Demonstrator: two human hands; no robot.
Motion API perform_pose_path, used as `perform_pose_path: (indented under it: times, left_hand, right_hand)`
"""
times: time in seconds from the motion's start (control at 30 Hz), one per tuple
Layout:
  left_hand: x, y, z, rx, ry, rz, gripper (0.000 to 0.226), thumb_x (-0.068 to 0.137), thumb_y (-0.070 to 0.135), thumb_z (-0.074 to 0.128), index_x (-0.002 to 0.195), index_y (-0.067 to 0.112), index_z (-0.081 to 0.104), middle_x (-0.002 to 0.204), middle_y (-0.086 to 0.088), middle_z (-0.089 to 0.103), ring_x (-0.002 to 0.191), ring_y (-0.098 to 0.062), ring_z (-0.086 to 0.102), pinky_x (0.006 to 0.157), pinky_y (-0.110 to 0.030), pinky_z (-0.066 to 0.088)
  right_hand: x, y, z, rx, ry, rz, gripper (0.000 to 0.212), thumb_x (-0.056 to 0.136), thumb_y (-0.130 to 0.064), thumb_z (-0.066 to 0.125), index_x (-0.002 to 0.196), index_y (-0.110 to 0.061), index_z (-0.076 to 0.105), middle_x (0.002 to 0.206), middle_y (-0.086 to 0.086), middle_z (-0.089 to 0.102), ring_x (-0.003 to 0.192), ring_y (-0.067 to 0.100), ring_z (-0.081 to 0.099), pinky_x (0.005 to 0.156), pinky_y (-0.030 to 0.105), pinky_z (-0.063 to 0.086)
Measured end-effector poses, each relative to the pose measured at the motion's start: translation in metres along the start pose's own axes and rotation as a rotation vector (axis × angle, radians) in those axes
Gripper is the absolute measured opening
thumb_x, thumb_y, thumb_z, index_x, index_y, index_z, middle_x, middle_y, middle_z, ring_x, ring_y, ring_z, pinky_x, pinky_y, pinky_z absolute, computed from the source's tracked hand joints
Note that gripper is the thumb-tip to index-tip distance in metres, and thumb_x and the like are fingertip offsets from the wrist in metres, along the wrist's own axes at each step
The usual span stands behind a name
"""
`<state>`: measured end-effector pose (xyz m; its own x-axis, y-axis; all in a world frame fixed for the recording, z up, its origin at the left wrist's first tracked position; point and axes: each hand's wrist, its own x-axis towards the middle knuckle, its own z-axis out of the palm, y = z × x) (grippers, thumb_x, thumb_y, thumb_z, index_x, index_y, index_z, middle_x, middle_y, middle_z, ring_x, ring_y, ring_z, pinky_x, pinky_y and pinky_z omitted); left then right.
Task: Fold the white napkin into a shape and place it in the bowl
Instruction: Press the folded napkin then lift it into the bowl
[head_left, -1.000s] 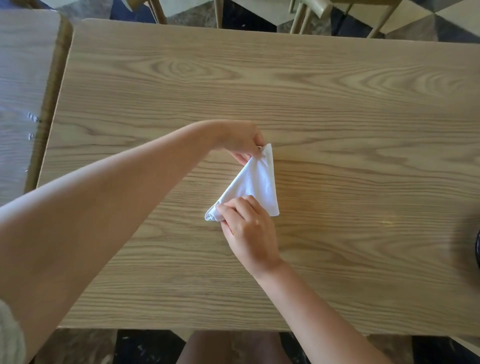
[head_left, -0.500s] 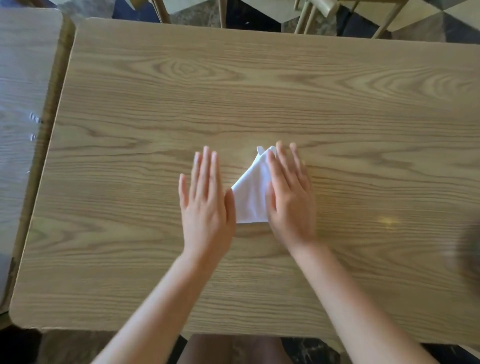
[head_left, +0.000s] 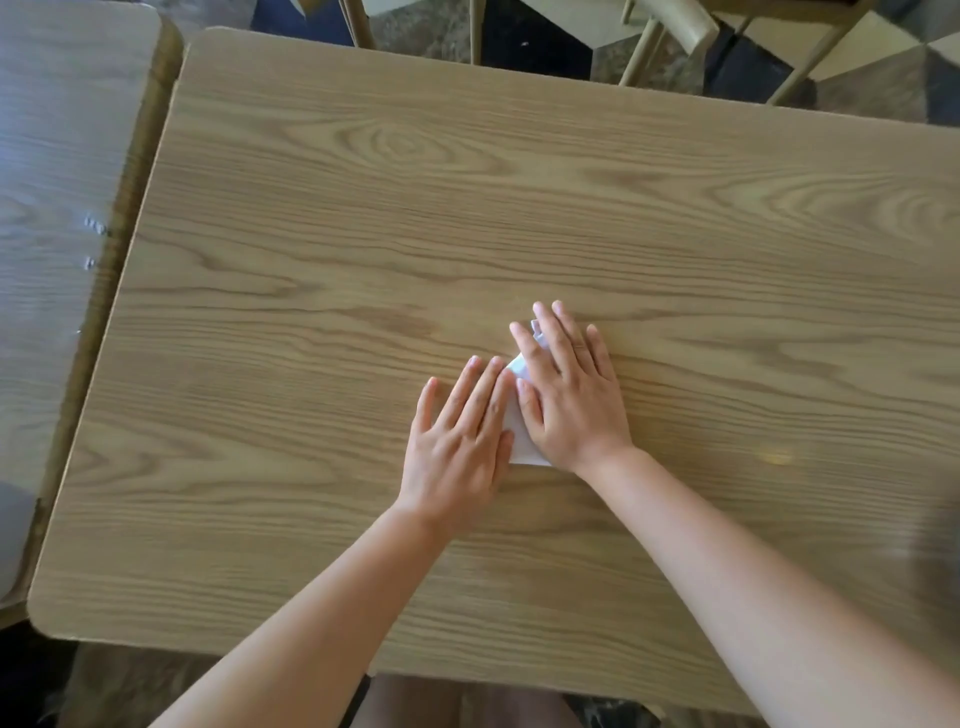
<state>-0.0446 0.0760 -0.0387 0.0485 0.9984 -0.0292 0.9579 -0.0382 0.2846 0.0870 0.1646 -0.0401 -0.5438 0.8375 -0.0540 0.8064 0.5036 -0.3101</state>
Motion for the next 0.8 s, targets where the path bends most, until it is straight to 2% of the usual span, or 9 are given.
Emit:
perform_pose_path:
  times: [0.13, 0.23, 0.3, 0.47, 0.57, 0.63, 0.7, 0.8]
  left_hand:
    - [-0.002, 0.005, -0.006, 0.01, -0.033, -0.045, 0.051, 0.094, 0.03, 0.032, 0.14, 0.01, 0.041, 0.147, -0.003, 0.04, 0.138, -0.021, 0.032, 0.107, -0.05, 0.031]
    - [-0.003, 0.008, -0.008, 0.001, -0.037, -0.066, 0.052, 0.094, 0.032, 0.033, 0.14, 0.01, 0.041, 0.147, -0.003, 0.041, 0.137, -0.021, 0.033, 0.105, -0.051, 0.034]
    - [-0.005, 0.007, -0.006, 0.01, -0.039, -0.044, 0.053, 0.093, 0.033, 0.033, 0.142, 0.011, 0.038, 0.148, -0.003, 0.039, 0.138, -0.021, 0.031, 0.105, -0.051, 0.033]
    - [-0.033, -0.002, 0.002, -0.006, -0.002, 0.053, 0.052, 0.095, 0.027, 0.035, 0.146, 0.016, 0.03, 0.153, 0.002, 0.028, 0.141, -0.017, 0.021, 0.111, -0.045, 0.023]
    - [-0.04, -0.005, 0.001, -0.002, -0.004, 0.061, 0.052, 0.094, 0.027, 0.037, 0.145, 0.018, 0.031, 0.153, 0.002, 0.027, 0.141, -0.016, 0.021, 0.112, -0.044, 0.023]
    - [-0.039, 0.001, -0.004, -0.021, -0.035, 0.023, 0.053, 0.093, 0.033, 0.034, 0.144, 0.017, 0.034, 0.152, 0.0, 0.03, 0.14, -0.018, 0.026, 0.112, -0.044, 0.026]
    - [-0.034, 0.006, -0.013, -0.049, -0.057, -0.001, 0.054, 0.089, 0.035, 0.033, 0.138, 0.015, 0.044, 0.147, -0.002, 0.041, 0.134, -0.022, 0.039, 0.104, -0.045, 0.036]
    - [-0.01, 0.015, -0.032, -0.255, -0.016, -0.149, 0.041, 0.086, 0.026, 0.034, 0.109, 0.011, 0.064, 0.121, -0.005, 0.063, 0.107, -0.032, 0.059, 0.085, -0.039, 0.049]
  right_hand:
    - [-0.002, -0.002, -0.006, -0.033, -0.058, -0.016, 0.057, 0.09, -0.039, 0.028, 0.143, -0.019, 0.03, 0.154, 0.013, 0.022, 0.142, 0.028, 0.016, 0.112, 0.055, 0.017]
    - [-0.016, 0.01, -0.009, -0.123, -0.126, -0.134, 0.067, 0.086, -0.052, 0.034, 0.146, -0.028, 0.018, 0.156, 0.012, 0.01, 0.144, 0.028, 0.005, 0.11, 0.058, 0.008]
    - [-0.027, 0.021, -0.011, -0.134, -0.146, -0.197, 0.071, 0.083, -0.057, 0.037, 0.146, -0.031, 0.016, 0.157, 0.01, 0.007, 0.144, 0.026, 0.001, 0.111, 0.058, 0.007]
    - [-0.031, 0.026, -0.01, -0.145, -0.174, -0.214, 0.07, 0.084, -0.06, 0.03, 0.145, -0.032, 0.012, 0.157, 0.009, 0.006, 0.143, 0.023, 0.001, 0.112, 0.056, 0.004]
    - [-0.032, 0.024, -0.013, -0.185, -0.181, -0.206, 0.071, 0.084, -0.062, 0.024, 0.146, -0.033, 0.006, 0.157, 0.009, 0.002, 0.143, 0.022, -0.002, 0.113, 0.055, 0.003]
    - [-0.032, 0.023, -0.015, -0.229, -0.199, -0.199, 0.071, 0.084, -0.063, 0.019, 0.146, -0.034, -0.001, 0.157, 0.008, -0.004, 0.143, 0.021, -0.006, 0.113, 0.053, 0.001]
    - [-0.036, 0.018, -0.016, -0.269, -0.186, -0.167, 0.071, 0.084, -0.063, 0.018, 0.146, -0.032, 0.001, 0.157, 0.007, -0.004, 0.144, 0.019, -0.005, 0.113, 0.054, 0.002]
    - [-0.048, 0.005, -0.017, -0.21, -0.147, -0.049, 0.067, 0.085, -0.055, 0.027, 0.145, -0.024, 0.021, 0.155, 0.011, 0.02, 0.142, 0.02, 0.016, 0.108, 0.059, 0.017]
